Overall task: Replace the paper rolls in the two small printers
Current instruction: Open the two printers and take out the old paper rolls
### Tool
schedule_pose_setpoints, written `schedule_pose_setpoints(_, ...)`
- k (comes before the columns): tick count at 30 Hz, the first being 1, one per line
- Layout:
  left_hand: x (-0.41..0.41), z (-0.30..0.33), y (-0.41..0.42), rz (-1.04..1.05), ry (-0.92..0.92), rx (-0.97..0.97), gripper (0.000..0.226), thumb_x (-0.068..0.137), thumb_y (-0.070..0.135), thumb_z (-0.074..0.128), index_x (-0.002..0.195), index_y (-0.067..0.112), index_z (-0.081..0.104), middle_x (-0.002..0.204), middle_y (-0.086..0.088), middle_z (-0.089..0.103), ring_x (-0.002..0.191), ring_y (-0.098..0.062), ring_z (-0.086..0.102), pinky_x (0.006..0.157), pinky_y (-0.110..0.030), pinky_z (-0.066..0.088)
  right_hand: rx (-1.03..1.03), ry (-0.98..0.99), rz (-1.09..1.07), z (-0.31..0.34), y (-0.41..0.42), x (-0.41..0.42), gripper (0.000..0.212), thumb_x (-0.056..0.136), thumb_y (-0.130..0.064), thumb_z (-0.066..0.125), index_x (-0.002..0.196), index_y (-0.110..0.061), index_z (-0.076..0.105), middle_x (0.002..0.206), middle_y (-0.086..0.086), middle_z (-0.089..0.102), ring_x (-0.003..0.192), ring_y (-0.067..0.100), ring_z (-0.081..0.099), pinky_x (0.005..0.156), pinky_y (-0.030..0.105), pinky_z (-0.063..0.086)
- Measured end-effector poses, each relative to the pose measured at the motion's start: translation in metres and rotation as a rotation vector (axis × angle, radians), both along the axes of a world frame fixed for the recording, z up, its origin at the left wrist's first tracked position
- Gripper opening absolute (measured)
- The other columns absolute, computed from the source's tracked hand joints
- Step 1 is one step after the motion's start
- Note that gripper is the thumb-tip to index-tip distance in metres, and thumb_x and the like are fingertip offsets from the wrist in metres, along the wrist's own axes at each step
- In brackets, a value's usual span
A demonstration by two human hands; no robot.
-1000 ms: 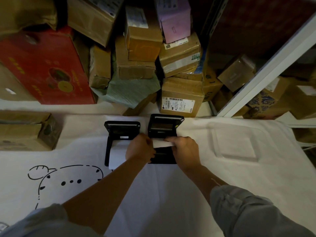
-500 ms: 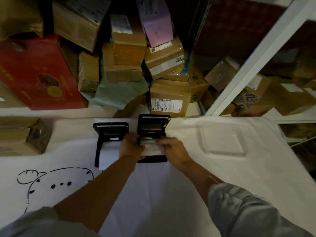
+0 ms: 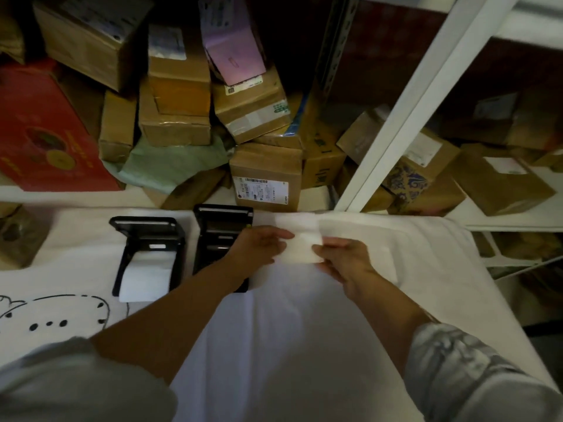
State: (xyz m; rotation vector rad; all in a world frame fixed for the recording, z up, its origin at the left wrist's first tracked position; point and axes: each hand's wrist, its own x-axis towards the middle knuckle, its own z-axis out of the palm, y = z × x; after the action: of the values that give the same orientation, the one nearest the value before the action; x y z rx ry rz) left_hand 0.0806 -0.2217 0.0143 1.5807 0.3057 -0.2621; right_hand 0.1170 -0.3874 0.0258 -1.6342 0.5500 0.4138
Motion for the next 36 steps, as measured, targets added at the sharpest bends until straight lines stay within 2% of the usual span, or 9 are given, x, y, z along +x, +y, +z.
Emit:
schedule_pose_setpoints(3, 0.024, -0.006, -0.044, 0.11, -0.049, 0.119, 0.019, 0.09, 0.0, 0.056, 0.098, 0.014, 0.067, 0.094, -0.006, 0.068, 0.076, -0.011, 0.06, 0.071, -0.023, 0.052, -0.067, -0.112, -0.211, -0.002, -0.037, 0.017, 0.017, 0.083, 0.002, 0.067, 0.099, 0.002, 0.064, 0.097, 0.013, 0.061, 0.091, 0.028, 0.059, 0.074, 0.035, 0.056)
schedule_pose_setpoints(5, 0.038, -0.012, -0.07, 0.067, -0.105, 0.365, 0.02, 0.091, 0.007, 0.055, 0.102, 0.017, 0.068, 0.106, -0.004, 0.068, 0.085, -0.012, 0.061, 0.078, -0.02, 0.048, -0.126, -0.105, -0.249, -0.01, -0.059, 0.027, 0.015, 0.084, -0.003, 0.068, 0.097, 0.0, 0.064, 0.098, 0.013, 0.061, 0.091, 0.03, 0.059, 0.078, 0.04, 0.056)
schedule_pose_setpoints(10, 0.049, -0.022, -0.108, -0.087, -0.128, 0.693, 0.027, 0.092, 0.011, 0.052, 0.109, 0.029, 0.064, 0.123, 0.0, 0.052, 0.106, -0.018, 0.057, 0.095, -0.028, 0.047, -0.315, -0.026, -0.099, -0.038, -0.096, 0.044, 0.017, 0.08, -0.005, 0.072, 0.071, -0.011, 0.06, 0.092, 0.017, 0.063, 0.078, 0.032, 0.061, 0.079, 0.046, 0.057)
schedule_pose_setpoints(13, 0.053, -0.027, -0.116, -0.143, -0.009, 0.806, 0.033, 0.091, 0.01, 0.055, 0.118, 0.028, 0.057, 0.128, -0.005, 0.041, 0.107, -0.024, 0.057, 0.092, -0.033, 0.05, -0.399, 0.01, 0.092, -0.055, -0.1, 0.047, 0.011, 0.077, -0.006, 0.076, 0.084, -0.006, 0.067, 0.09, 0.016, 0.065, 0.064, 0.023, 0.06, 0.079, 0.044, 0.058)
schedule_pose_setpoints(19, 0.051, -0.029, -0.119, -0.204, 0.023, 1.088, 0.043, 0.088, 0.012, 0.06, 0.129, 0.021, 0.049, 0.139, -0.009, 0.024, 0.122, -0.025, 0.038, 0.09, -0.033, 0.049, -0.725, -0.083, 0.401, -0.077, -0.086, 0.055, 0.036, 0.078, -0.025, 0.075, 0.108, -0.013, 0.06, 0.108, 0.007, 0.064, 0.103, 0.025, 0.059, 0.096, 0.035, 0.044)
schedule_pose_setpoints(22, 0.049, -0.034, -0.112, -0.222, 0.118, 1.054, 0.046, 0.09, 0.006, 0.054, 0.133, 0.018, 0.045, 0.138, -0.012, 0.025, 0.118, -0.027, 0.046, 0.089, -0.034, 0.048, -0.836, -0.143, 0.489, -0.08, -0.081, 0.053, 0.045, 0.08, -0.031, 0.073, 0.115, -0.017, 0.048, 0.108, 0.005, 0.058, 0.104, 0.024, 0.057, 0.094, 0.038, 0.045)
schedule_pose_setpoints(26, 0.047, -0.039, -0.109, -0.236, 0.164, 0.974, 0.043, 0.092, 0.006, 0.053, 0.133, 0.014, 0.046, 0.135, -0.01, 0.032, 0.11, -0.027, 0.056, 0.089, -0.032, 0.048, -1.015, -0.189, 0.594, -0.086, -0.072, 0.051, 0.037, 0.08, -0.036, 0.073, 0.109, -0.018, 0.058, 0.114, 0.004, 0.061, 0.109, 0.022, 0.058, 0.096, 0.036, 0.044)
schedule_pose_setpoints(32, 0.039, -0.038, -0.102, -0.229, 0.107, 0.862, 0.043, 0.096, 0.025, 0.051, 0.138, 0.03, 0.042, 0.138, -0.006, 0.033, 0.117, -0.023, 0.053, 0.097, -0.034, 0.048, -1.016, -0.214, 0.595, -0.084, -0.061, 0.049, 0.03, 0.09, -0.042, 0.058, 0.109, -0.018, 0.062, 0.113, 0.003, 0.064, 0.106, 0.022, 0.06, 0.096, 0.034, 0.045)
schedule_pose_setpoints(36, 0.03, -0.028, -0.076, -0.169, 0.016, 0.854, 0.033, 0.096, 0.027, 0.049, 0.129, 0.03, 0.051, 0.133, -0.004, 0.042, 0.116, -0.021, 0.052, 0.098, -0.035, 0.047, -0.886, -0.456, 0.406, -0.058, -0.04, 0.032, 0.042, 0.096, -0.049, 0.042, 0.092, -0.016, 0.069, 0.094, 0.002, 0.069, 0.084, 0.016, 0.063, 0.081, 0.027, 0.046)
